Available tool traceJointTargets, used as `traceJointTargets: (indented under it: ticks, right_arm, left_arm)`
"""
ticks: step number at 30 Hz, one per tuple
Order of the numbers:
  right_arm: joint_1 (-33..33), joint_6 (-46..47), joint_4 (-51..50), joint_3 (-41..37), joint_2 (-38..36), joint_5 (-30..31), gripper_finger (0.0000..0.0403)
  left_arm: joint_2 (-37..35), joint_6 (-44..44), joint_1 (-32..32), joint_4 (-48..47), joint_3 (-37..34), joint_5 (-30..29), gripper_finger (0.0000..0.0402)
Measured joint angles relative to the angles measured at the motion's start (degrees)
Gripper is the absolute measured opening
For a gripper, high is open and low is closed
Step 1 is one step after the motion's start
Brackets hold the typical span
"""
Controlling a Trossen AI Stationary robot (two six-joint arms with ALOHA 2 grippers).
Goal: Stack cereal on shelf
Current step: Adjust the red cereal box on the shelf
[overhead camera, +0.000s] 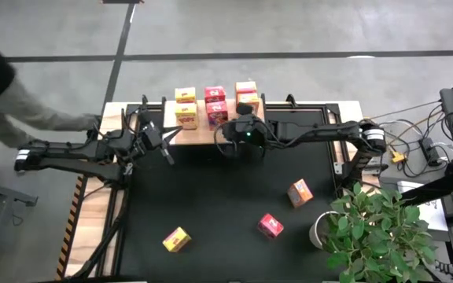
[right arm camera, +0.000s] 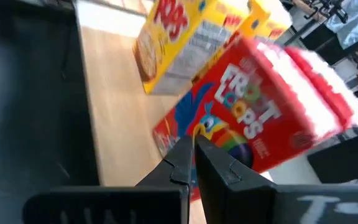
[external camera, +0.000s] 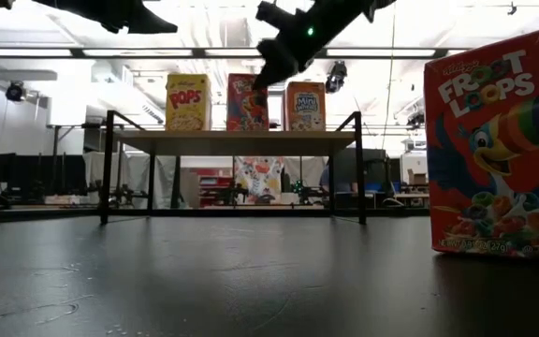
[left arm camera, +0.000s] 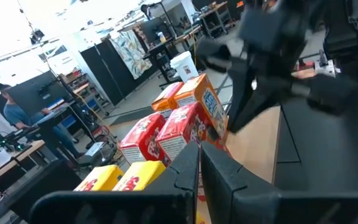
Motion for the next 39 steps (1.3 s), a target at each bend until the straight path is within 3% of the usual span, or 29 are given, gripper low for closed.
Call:
traceJointTargets:
  ticks: [11,39]
  right_arm:
    - [-0.9,-5.7,4.3,-0.1,4.6,0.1,0.0009]
    - [-2.0,-4.5,5.4,-0.2,4.2,-0.4,0.0009]
  left_arm:
    - [0.7,0.0,0.0,0.1,0.0,0.0,0.0]
    - [1.8,0.7,0.0,0.2,0.0,0.0,0.0]
